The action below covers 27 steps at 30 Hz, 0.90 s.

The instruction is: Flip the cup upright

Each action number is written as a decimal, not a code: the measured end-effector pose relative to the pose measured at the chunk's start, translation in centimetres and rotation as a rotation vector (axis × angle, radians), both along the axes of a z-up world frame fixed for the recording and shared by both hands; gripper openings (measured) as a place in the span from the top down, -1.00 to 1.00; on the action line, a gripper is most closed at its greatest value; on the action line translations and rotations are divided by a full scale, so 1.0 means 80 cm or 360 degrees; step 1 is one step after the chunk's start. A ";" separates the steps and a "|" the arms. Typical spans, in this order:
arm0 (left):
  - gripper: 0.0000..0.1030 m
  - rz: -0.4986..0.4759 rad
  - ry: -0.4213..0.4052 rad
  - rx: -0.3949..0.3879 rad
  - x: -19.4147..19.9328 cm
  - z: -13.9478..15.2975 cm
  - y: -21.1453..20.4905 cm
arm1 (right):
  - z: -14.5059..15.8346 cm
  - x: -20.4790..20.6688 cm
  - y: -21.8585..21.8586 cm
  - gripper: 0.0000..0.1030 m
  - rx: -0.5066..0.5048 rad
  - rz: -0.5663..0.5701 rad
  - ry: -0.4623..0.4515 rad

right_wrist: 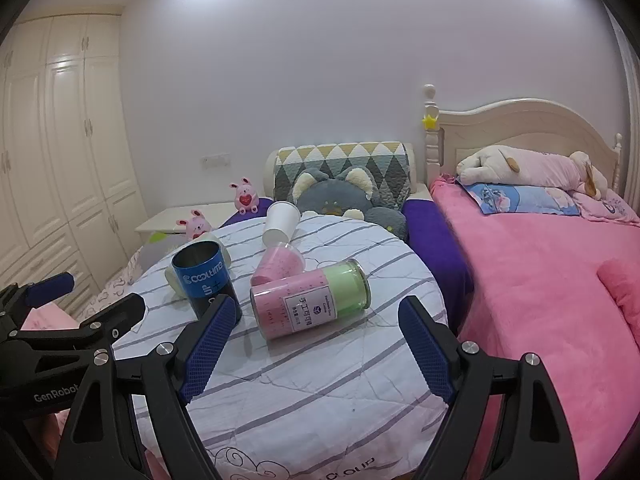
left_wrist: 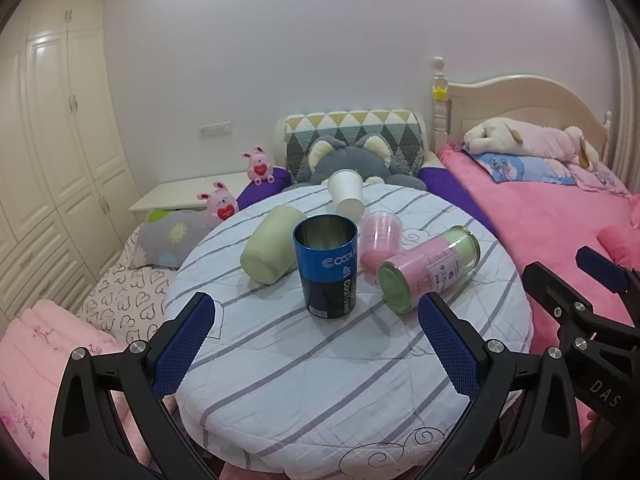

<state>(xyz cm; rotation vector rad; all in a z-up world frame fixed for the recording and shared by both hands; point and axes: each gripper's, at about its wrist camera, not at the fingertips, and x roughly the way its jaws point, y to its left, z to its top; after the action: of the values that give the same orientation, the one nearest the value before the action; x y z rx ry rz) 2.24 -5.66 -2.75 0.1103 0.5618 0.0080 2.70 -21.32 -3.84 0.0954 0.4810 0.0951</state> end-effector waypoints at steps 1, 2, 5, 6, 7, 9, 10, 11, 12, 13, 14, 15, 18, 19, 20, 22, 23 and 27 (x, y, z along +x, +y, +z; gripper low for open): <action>-0.99 0.0001 -0.0001 -0.0001 0.000 0.000 0.000 | 0.000 0.001 0.000 -0.65 -0.0002 0.0003 0.0002; -0.99 0.0004 -0.0003 -0.0002 0.000 0.000 0.001 | -0.001 0.001 0.002 -0.65 -0.0003 0.0005 0.0005; -0.99 0.0003 0.0001 -0.0008 0.002 -0.001 0.004 | -0.003 0.003 0.005 -0.65 -0.0013 0.0008 0.0011; -0.99 0.0003 0.0002 -0.0010 0.003 -0.001 0.006 | -0.003 0.004 0.006 -0.65 -0.0013 0.0011 0.0013; -0.99 0.0005 0.0003 -0.0012 0.004 -0.001 0.007 | -0.004 0.005 0.006 -0.65 -0.0013 0.0014 0.0017; -0.99 0.0007 0.0007 -0.0012 0.005 -0.003 0.009 | -0.004 0.007 0.009 -0.65 -0.0019 0.0015 0.0023; -0.99 0.0007 0.0010 -0.0014 0.005 -0.003 0.011 | -0.004 0.007 0.010 -0.65 -0.0023 0.0016 0.0023; -0.99 0.0008 0.0011 -0.0018 0.006 -0.003 0.012 | -0.005 0.008 0.011 -0.65 -0.0026 0.0017 0.0025; -0.99 0.0009 0.0013 -0.0022 0.006 -0.004 0.013 | -0.005 0.008 0.013 -0.65 -0.0028 0.0019 0.0028; -0.99 0.0010 0.0012 -0.0024 0.006 -0.004 0.014 | -0.005 0.009 0.013 -0.65 -0.0029 0.0020 0.0028; -0.99 0.0010 0.0014 -0.0023 0.007 -0.004 0.015 | -0.005 0.010 0.014 -0.65 -0.0032 0.0020 0.0030; -0.99 0.0011 0.0016 -0.0024 0.008 -0.004 0.016 | -0.006 0.011 0.015 -0.65 -0.0036 0.0021 0.0033; -0.99 0.0011 0.0017 -0.0029 0.009 -0.004 0.018 | -0.007 0.010 0.016 -0.65 -0.0042 0.0020 0.0039; -0.99 0.0009 0.0017 -0.0030 0.009 -0.004 0.018 | -0.007 0.011 0.016 -0.65 -0.0042 0.0020 0.0042; -0.99 0.0012 0.0014 -0.0032 0.009 -0.004 0.019 | -0.008 0.011 0.017 -0.65 -0.0043 0.0020 0.0044; -0.99 0.0010 0.0016 -0.0028 0.009 -0.004 0.018 | -0.008 0.012 0.018 -0.65 -0.0048 0.0020 0.0050; -0.99 0.0012 0.0015 -0.0030 0.009 -0.004 0.018 | -0.008 0.012 0.019 -0.65 -0.0049 0.0022 0.0052; -0.99 0.0005 0.0014 -0.0038 0.009 -0.003 0.021 | -0.008 0.013 0.020 -0.65 -0.0053 0.0022 0.0054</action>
<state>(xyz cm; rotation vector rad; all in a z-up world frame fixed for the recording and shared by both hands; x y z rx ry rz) 2.97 -4.00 -3.01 0.0864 0.5705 0.0040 3.75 -19.73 -4.47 0.0612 0.5171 0.0989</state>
